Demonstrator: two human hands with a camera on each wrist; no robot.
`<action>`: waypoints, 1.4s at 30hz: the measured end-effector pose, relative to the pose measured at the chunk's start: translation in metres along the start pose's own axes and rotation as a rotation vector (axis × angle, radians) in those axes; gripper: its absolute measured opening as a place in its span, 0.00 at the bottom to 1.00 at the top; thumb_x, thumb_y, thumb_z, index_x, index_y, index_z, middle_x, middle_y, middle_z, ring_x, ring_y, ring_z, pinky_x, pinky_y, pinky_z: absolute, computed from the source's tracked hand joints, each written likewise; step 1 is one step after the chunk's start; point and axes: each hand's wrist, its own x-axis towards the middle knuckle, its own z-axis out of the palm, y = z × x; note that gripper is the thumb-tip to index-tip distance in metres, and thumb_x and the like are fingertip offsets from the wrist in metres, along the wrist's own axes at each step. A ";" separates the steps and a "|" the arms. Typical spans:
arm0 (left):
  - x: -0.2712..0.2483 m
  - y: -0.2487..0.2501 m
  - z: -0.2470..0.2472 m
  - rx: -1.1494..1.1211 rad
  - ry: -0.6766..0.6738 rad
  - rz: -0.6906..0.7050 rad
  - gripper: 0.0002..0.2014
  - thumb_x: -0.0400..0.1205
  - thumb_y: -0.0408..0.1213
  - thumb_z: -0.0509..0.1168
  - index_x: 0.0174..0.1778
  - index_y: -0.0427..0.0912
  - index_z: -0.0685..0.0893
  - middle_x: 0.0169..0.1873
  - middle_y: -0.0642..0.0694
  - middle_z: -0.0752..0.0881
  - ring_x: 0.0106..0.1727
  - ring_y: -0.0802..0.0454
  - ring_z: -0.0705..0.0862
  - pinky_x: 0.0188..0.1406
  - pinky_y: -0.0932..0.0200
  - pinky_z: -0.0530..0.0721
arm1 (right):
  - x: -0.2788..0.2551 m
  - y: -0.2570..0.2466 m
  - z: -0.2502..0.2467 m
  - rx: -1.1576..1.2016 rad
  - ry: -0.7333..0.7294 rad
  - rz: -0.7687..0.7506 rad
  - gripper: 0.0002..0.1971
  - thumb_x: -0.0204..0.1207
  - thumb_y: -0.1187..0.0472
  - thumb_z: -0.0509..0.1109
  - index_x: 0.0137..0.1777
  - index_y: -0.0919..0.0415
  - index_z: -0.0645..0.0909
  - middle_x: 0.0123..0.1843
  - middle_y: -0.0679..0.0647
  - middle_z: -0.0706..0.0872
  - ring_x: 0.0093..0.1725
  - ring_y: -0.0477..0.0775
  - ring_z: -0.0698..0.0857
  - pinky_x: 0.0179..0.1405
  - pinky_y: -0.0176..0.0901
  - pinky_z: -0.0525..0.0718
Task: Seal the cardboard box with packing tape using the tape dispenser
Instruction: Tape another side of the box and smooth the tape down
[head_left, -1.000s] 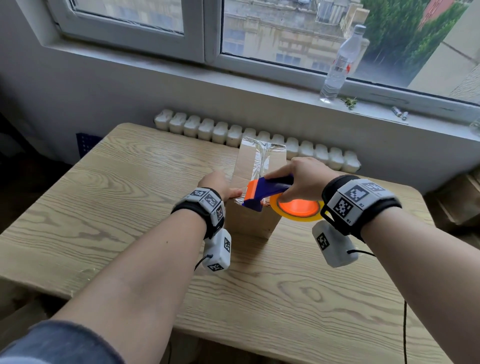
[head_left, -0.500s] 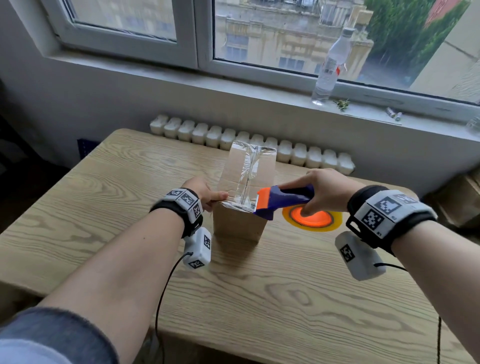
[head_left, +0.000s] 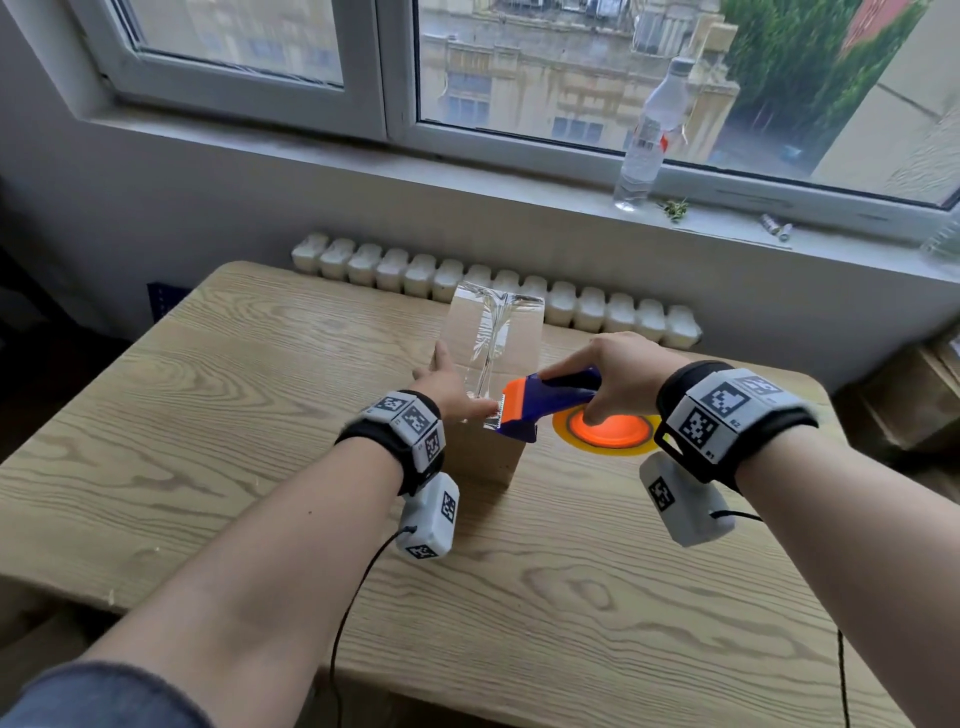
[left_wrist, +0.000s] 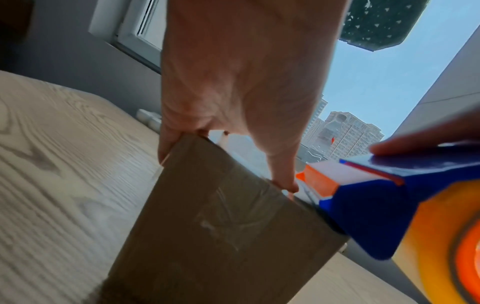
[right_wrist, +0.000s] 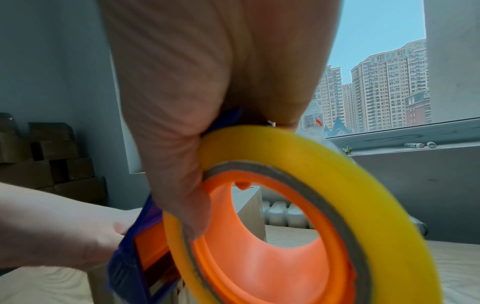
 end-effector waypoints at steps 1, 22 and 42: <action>-0.004 0.004 0.005 0.021 -0.001 -0.021 0.60 0.73 0.63 0.68 0.83 0.47 0.29 0.82 0.31 0.51 0.81 0.33 0.62 0.76 0.40 0.67 | 0.000 0.001 0.001 0.003 -0.001 0.000 0.35 0.64 0.66 0.76 0.69 0.35 0.78 0.52 0.42 0.85 0.49 0.48 0.80 0.43 0.38 0.75; 0.002 0.002 0.016 0.219 0.031 -0.086 0.57 0.68 0.78 0.54 0.82 0.55 0.29 0.83 0.37 0.34 0.84 0.33 0.35 0.82 0.34 0.42 | -0.008 0.033 0.018 0.137 -0.041 -0.009 0.46 0.61 0.73 0.76 0.76 0.34 0.68 0.59 0.45 0.84 0.51 0.50 0.80 0.46 0.44 0.80; -0.004 0.020 0.013 0.568 0.076 0.172 0.46 0.80 0.68 0.47 0.84 0.44 0.33 0.83 0.42 0.30 0.84 0.45 0.32 0.81 0.38 0.36 | -0.038 0.074 0.024 0.005 -0.019 0.079 0.44 0.65 0.71 0.73 0.77 0.35 0.67 0.50 0.43 0.74 0.50 0.50 0.74 0.50 0.47 0.79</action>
